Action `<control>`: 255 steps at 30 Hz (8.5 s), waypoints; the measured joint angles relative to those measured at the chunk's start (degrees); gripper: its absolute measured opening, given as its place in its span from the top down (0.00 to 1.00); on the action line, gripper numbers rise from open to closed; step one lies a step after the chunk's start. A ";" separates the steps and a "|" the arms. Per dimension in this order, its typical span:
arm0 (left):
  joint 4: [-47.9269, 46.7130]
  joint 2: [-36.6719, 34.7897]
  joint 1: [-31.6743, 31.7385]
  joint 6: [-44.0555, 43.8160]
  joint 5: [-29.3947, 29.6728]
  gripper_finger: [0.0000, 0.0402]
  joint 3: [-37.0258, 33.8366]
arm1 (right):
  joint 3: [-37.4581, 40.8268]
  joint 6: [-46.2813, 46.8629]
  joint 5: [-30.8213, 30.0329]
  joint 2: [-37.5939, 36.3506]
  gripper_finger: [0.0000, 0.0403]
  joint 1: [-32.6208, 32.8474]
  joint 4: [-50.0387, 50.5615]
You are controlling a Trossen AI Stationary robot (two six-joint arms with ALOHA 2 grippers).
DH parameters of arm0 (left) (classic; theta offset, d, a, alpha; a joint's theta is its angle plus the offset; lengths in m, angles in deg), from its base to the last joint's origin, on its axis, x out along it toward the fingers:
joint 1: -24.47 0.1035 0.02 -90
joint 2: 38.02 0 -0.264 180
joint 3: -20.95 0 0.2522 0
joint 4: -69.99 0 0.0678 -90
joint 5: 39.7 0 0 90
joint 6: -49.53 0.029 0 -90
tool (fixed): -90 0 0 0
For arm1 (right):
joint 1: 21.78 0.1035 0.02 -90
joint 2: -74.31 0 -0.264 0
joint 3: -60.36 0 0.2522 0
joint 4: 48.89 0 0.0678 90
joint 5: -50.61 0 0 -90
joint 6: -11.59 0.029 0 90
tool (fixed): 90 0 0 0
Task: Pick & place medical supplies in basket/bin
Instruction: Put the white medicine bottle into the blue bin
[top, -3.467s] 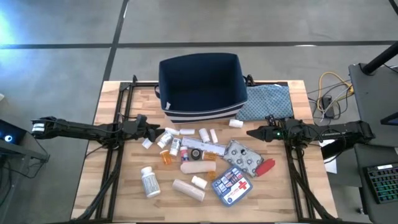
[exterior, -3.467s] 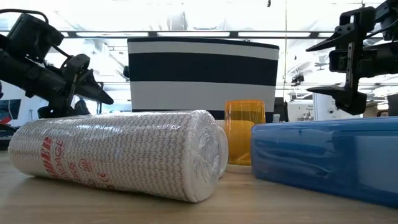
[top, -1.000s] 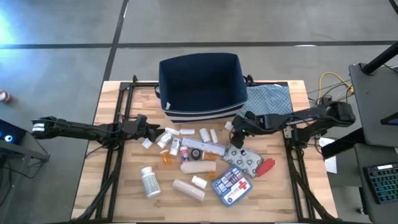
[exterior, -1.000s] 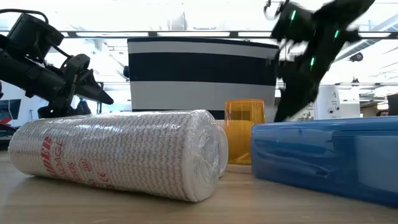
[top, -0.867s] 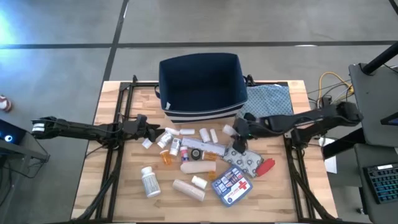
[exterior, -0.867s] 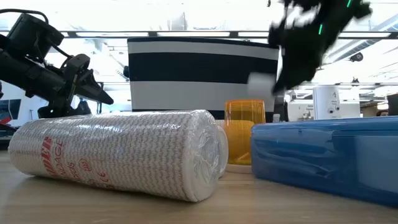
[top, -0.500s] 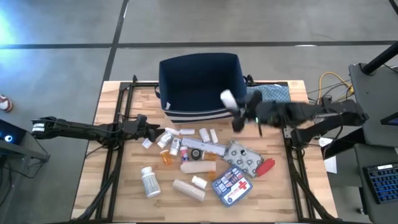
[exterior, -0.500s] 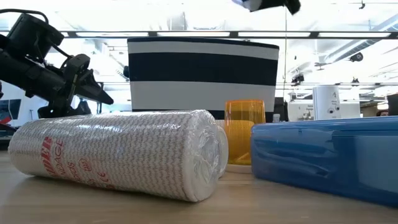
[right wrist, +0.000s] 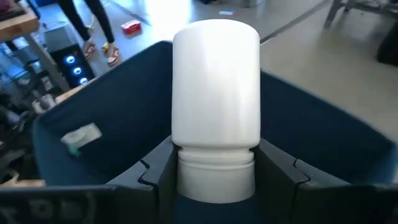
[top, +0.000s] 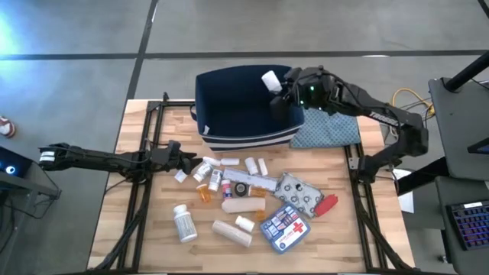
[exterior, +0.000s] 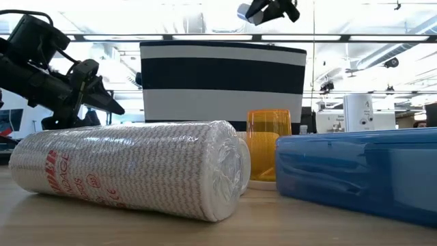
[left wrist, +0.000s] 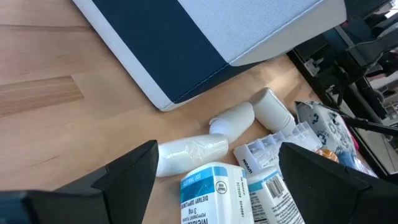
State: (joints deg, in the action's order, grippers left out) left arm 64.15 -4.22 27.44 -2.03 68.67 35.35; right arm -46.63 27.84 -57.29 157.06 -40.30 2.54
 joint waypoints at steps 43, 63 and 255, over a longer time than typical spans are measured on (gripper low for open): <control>0.00 -0.02 0.02 -0.01 0.00 0.23 0.00 | -1.01 -5.97 0.95 8.40 0.21 -1.52 10.36; 4.20 -0.25 -0.09 -19.10 -2.57 0.23 0.04 | -1.03 -4.40 -1.55 3.49 0.05 1.09 9.34; -54.54 60.78 -37.03 -10.88 -21.53 0.27 52.85 | 0.87 -4.96 8.73 6.43 0.05 9.88 23.37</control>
State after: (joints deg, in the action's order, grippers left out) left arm 9.61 56.56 -9.59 -12.91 47.14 88.21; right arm -45.76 22.88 -48.56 163.49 -30.43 25.91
